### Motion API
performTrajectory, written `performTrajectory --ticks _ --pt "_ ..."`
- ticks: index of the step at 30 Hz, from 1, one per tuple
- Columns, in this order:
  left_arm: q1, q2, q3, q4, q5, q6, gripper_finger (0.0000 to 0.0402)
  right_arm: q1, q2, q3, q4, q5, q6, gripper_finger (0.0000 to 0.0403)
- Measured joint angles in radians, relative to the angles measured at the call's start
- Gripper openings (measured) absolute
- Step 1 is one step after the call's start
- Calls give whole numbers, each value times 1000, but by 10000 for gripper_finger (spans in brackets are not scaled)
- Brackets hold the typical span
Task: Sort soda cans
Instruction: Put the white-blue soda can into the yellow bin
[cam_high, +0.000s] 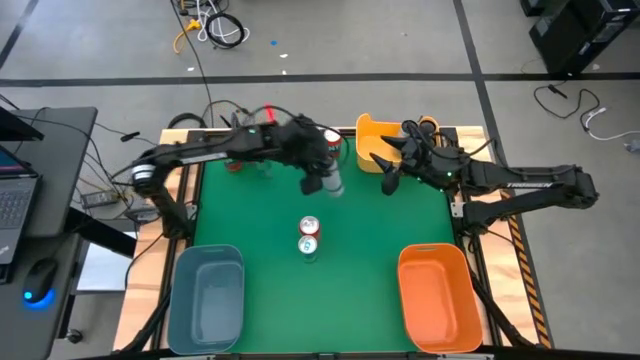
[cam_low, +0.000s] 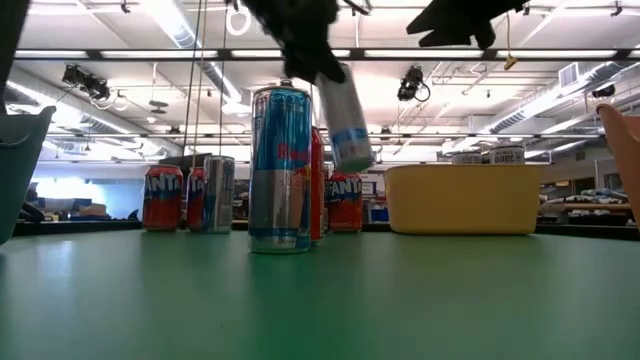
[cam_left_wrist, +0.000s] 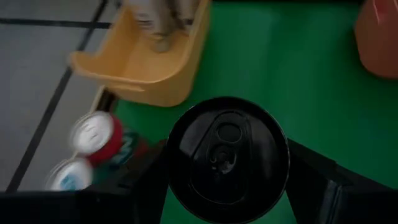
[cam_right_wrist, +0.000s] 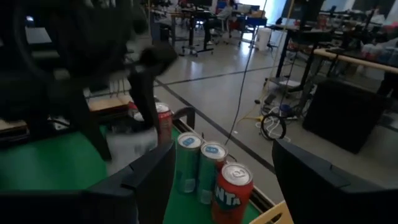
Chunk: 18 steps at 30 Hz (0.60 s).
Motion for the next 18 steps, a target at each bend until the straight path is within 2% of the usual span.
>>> performTrajectory --ticks 6,18 --pt "-62 143 82 9 -6 55 254 24 -24 0 -71 2 39 258" --pt "-136 279 88 71 -9 102 254 109 -54 0 -212 17 131 254"
